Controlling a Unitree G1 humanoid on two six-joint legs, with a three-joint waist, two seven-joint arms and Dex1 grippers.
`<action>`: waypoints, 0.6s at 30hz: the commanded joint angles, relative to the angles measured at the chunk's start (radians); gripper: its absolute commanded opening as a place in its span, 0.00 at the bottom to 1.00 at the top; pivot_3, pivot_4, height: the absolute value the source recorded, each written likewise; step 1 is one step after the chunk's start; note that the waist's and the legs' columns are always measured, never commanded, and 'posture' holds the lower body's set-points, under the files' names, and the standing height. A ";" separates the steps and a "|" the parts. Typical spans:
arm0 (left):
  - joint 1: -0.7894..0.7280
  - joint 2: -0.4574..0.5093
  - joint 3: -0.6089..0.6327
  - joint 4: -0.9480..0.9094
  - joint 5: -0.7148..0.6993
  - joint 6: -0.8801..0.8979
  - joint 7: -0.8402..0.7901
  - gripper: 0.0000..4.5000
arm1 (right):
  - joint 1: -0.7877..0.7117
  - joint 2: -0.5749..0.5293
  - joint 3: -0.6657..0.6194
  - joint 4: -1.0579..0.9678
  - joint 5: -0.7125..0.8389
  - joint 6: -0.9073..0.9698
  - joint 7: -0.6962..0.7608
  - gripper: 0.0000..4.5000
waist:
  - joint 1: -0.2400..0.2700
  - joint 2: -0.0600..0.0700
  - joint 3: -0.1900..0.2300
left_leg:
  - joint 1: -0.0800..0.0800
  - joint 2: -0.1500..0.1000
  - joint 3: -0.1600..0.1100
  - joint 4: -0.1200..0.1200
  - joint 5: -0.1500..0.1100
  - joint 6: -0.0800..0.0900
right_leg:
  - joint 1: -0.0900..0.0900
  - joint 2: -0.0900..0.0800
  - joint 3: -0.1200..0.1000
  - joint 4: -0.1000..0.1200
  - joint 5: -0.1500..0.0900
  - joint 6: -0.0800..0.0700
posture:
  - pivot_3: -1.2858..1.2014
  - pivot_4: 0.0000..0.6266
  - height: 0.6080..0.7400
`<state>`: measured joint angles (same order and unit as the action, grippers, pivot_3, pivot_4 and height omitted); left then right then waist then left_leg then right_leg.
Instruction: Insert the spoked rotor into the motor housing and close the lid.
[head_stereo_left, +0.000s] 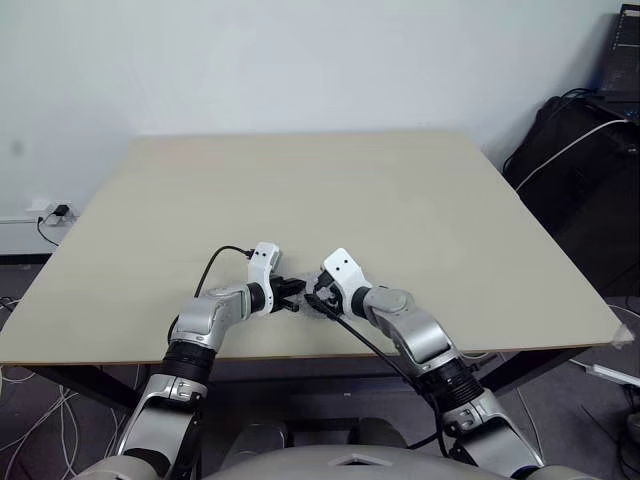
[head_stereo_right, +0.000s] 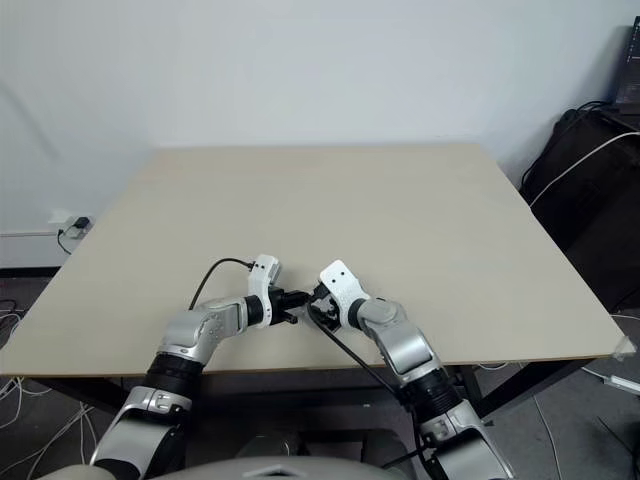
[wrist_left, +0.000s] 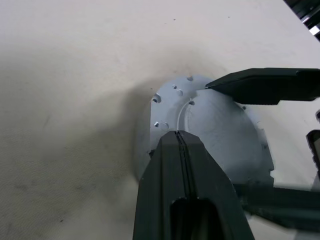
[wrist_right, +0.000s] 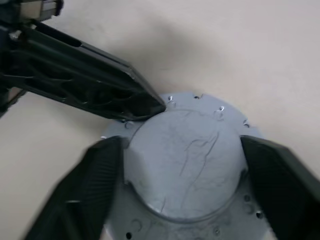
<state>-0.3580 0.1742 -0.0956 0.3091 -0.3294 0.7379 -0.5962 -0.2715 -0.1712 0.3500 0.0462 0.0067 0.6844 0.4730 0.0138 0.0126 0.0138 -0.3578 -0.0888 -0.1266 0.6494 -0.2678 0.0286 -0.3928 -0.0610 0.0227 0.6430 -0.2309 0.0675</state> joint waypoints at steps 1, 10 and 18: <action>-0.006 -0.013 -0.011 0.002 0.005 0.012 -0.001 0.00 | 0.024 -0.012 -0.006 -0.020 0.005 0.034 -0.001 0.99 | 0.001 0.000 0.000 | 0.000 0.000 0.000 0.000 0.000 0.000 | 0.000 0.000 0.000 0.000 0.000 0.001 | 0.52 0.00 1.00; 0.017 -0.017 -0.003 -0.008 0.004 0.009 0.002 0.00 | 0.132 -0.094 -0.062 -0.253 0.030 0.113 -0.011 0.99 | 0.006 -0.002 0.001 | -0.001 -0.001 -0.001 0.000 0.000 -0.001 | 0.000 -0.001 0.000 0.000 -0.002 0.003 | 0.52 0.00 1.00; 0.020 -0.024 -0.007 -0.002 0.005 0.002 0.001 0.00 | 0.234 -0.077 -0.236 -0.404 0.220 0.199 0.020 0.99 | 0.008 -0.005 0.004 | -0.001 0.000 -0.001 0.000 -0.001 -0.001 | 0.000 -0.001 0.000 -0.001 -0.003 0.006 | 0.52 0.00 1.00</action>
<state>-0.3435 0.1587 -0.0857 0.3056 -0.3324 0.7316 -0.5938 -0.0240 -0.2773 0.1820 -0.3052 0.1577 0.8712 0.4910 0.0216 0.0075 0.0173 -0.3592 -0.0892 -0.1274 0.6499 -0.2688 0.0273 -0.3928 -0.0619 0.0224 0.6425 -0.2341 0.0732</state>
